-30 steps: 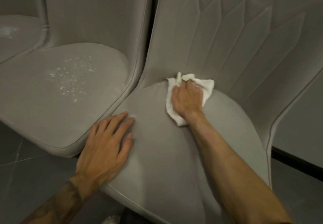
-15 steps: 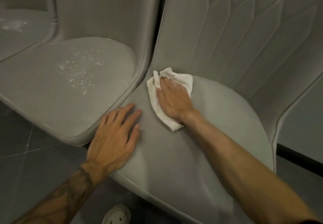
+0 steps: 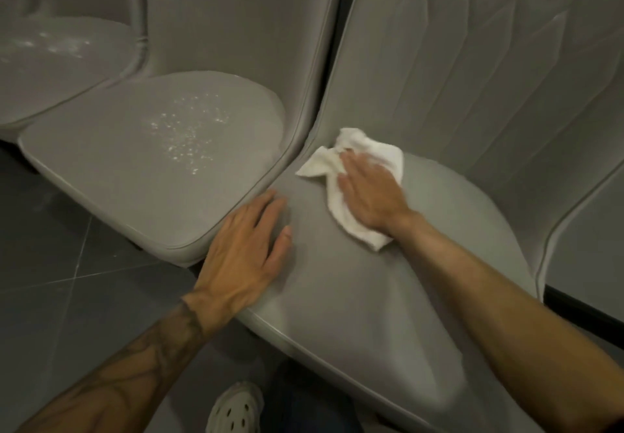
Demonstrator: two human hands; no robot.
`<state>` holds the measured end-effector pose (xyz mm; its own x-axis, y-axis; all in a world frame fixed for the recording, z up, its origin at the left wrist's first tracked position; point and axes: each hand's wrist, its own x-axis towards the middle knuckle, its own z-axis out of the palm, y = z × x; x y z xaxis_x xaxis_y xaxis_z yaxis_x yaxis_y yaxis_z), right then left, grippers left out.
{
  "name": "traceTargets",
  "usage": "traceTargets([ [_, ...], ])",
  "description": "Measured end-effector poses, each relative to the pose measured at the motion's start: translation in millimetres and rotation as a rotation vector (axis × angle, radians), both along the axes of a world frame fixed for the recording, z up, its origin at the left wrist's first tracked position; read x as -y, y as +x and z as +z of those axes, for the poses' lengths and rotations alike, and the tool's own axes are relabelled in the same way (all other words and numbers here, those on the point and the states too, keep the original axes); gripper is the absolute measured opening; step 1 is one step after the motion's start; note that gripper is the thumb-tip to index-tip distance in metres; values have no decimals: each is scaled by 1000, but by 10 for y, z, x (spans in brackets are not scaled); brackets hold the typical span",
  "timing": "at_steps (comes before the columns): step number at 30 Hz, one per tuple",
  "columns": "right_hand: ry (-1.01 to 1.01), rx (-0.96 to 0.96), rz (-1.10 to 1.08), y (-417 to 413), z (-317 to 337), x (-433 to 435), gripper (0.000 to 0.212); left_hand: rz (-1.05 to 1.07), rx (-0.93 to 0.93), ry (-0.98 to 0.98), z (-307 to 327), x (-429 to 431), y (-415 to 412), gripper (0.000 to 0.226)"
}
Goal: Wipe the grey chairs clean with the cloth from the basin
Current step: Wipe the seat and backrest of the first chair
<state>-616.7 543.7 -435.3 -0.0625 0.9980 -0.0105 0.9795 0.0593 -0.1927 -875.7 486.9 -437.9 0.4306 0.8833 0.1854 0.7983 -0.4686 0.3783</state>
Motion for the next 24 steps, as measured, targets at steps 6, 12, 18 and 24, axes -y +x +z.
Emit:
traceTargets([
  [6,12,25,-104,-672,11,-18,58,90,-229,63,137,-341,-351,63],
  [12,4,-31,102,-443,-45,247,59,67,-191,99,-29,-353,-270,58],
  [18,43,52,-271,-498,28,-114,59,95,-151,132,-67,-362,-271,53],
  [24,8,-16,63,-387,-66,131,57,98,-140,132,-58,-354,-270,51],
])
